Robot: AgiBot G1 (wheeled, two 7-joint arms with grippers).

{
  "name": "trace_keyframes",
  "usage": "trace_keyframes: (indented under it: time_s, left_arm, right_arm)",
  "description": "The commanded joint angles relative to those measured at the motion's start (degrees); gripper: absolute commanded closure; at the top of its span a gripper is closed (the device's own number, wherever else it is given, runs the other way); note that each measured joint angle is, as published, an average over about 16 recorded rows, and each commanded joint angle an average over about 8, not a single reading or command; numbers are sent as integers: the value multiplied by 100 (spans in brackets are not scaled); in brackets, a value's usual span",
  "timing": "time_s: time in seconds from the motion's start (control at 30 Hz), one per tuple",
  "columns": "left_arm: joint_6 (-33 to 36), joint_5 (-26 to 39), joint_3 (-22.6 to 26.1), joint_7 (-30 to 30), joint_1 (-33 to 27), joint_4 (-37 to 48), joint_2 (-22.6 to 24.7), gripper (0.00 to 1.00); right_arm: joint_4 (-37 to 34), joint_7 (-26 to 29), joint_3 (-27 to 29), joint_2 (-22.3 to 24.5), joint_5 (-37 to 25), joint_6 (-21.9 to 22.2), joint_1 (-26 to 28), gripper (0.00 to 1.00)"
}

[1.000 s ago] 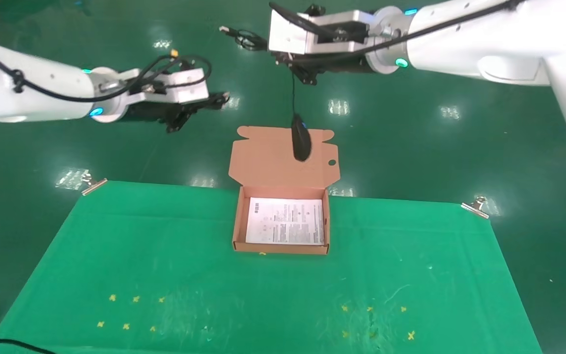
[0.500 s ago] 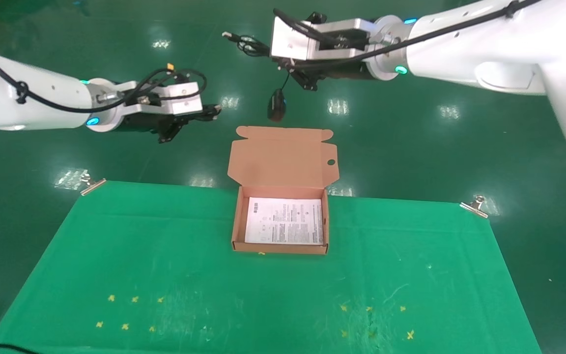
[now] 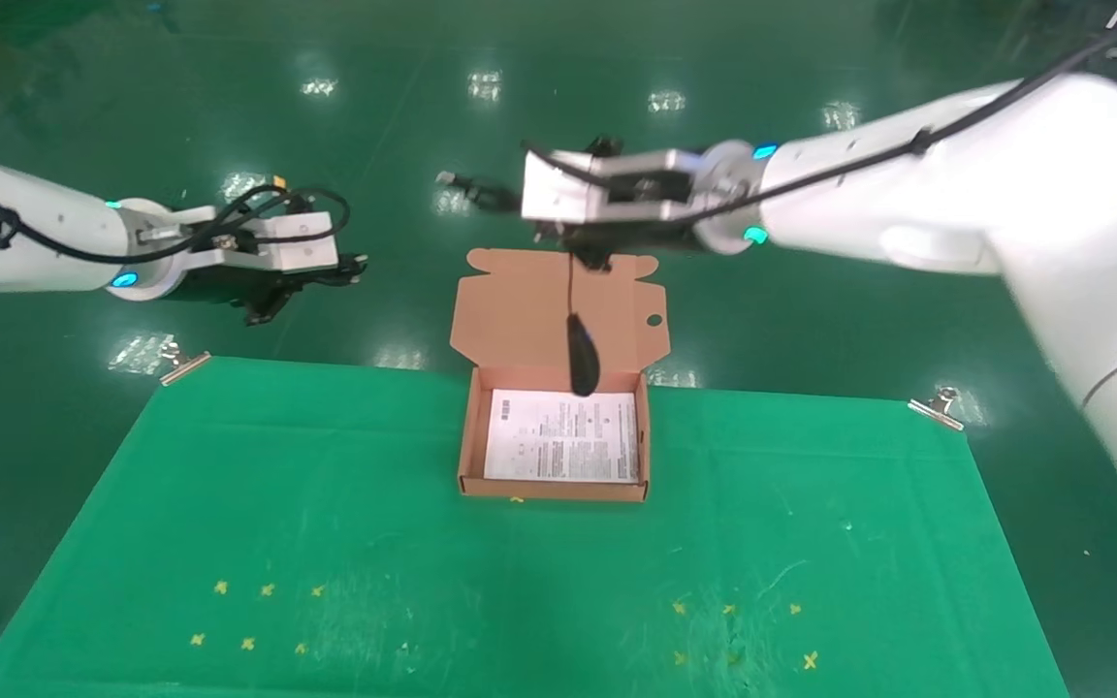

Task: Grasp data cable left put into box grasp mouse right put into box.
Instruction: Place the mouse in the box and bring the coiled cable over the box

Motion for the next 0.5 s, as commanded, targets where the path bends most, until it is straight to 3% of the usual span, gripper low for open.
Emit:
trace_keyframes:
  time_s: [0.03, 0.5]
  left_arm:
    - [36, 84, 32, -84, 20, -75, -45, 100]
    - [125, 286, 72, -462, 114, -506, -174, 100]
  right_arm:
    - [39, 61, -97, -7, 59, -12, -81, 100]
    - [401, 340, -1098, -71, 745, 404, -328, 100]
